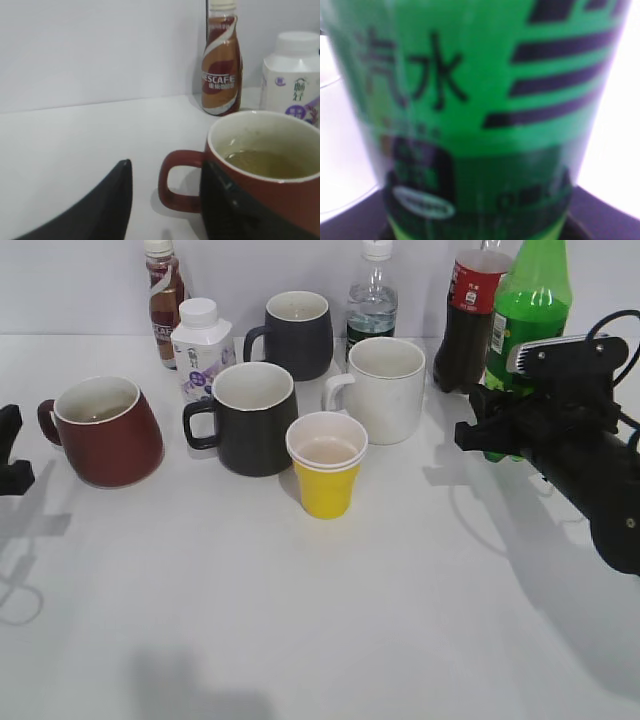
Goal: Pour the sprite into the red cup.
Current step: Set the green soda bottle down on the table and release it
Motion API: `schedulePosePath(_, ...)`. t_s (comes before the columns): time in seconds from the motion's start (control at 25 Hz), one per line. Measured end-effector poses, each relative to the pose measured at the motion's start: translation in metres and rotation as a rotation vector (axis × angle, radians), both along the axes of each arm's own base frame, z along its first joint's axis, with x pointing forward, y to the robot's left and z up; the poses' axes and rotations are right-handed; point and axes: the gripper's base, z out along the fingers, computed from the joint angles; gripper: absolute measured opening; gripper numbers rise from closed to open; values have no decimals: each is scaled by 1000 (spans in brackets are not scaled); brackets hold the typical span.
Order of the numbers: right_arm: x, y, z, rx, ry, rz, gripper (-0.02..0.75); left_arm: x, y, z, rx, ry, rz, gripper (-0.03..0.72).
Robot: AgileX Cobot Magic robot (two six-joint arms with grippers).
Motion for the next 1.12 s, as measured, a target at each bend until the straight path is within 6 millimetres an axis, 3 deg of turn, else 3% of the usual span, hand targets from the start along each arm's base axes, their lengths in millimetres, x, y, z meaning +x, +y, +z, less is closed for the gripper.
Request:
schedulePosePath(0.4,5,-2,-13,64,-10,-42,375,-18,2,31,-30,1,-13,346)
schedulePosePath(0.64,5,-2,-21,73,-3,-52,453,-31,3,48,-74,-14,-16,344)
schedulePosePath(0.88,3,-3,-19,76,-32,-54,583,-41,4,65,-82,38,-28,344)
schedulePosePath(1.12,-14,-10,-19,61,-6,-56,606,-45,2,91,-76,176,-49,336)
